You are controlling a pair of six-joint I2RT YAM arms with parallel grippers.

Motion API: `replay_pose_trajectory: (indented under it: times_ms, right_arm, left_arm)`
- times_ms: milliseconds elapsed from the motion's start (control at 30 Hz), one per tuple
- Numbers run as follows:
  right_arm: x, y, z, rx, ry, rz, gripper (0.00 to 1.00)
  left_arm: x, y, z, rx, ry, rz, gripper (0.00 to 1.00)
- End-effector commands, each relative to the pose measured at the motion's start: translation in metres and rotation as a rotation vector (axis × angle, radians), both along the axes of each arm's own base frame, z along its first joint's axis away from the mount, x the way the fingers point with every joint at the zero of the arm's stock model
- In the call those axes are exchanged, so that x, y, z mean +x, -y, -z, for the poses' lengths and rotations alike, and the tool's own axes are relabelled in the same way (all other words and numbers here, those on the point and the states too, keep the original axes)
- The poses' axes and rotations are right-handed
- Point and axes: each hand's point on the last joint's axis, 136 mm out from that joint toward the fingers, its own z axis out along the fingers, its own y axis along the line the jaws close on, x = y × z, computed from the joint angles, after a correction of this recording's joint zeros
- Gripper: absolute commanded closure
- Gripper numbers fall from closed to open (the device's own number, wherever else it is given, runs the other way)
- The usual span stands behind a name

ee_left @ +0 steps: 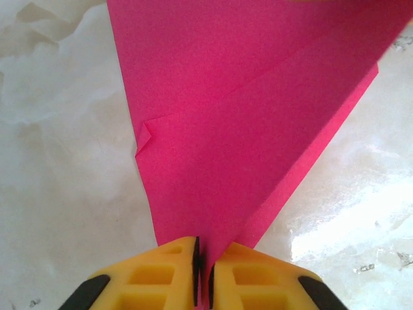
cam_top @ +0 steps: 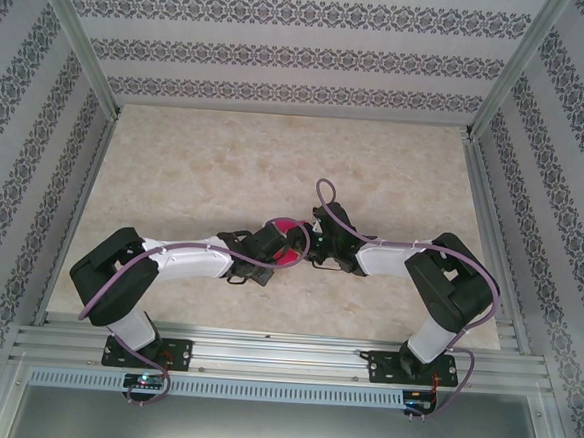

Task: Fold a paper plane with a square sheet of paper (pick it up from the middle)
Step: Fourth fold the wing at the center of the table.

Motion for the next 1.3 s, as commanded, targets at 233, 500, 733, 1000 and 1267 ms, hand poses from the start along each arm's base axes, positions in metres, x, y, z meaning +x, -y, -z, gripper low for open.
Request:
replay_pose_trajectory:
  times_ms: [233,500,733,1000,1267]
  right_arm:
    - [0.0,0.026,-0.028,0.007,0.077,0.042,0.63]
    - [-0.008,0.048,-0.035,-0.042,0.115,0.054,0.58]
    - [-0.013,0.025,-0.037,-0.029,0.121,-0.019,0.66]
    - [-0.012,-0.013,-0.033,0.0,0.111,-0.082,0.85]
    - [-0.001,-0.029,-0.023,0.029,0.093,-0.069,0.87]
  left_arm:
    - [-0.005,0.02,-0.005,-0.201,-0.095,-0.001,0.92]
    - [-0.002,0.022,-0.013,-0.416,-0.205,-0.021,0.92]
    - [-0.002,0.021,-0.014,-0.579,-0.316,-0.047,0.92]
    - [0.001,0.017,-0.011,-0.685,-0.41,-0.101,0.92]
    - [0.005,0.014,-0.002,-0.727,-0.491,-0.153,0.92]
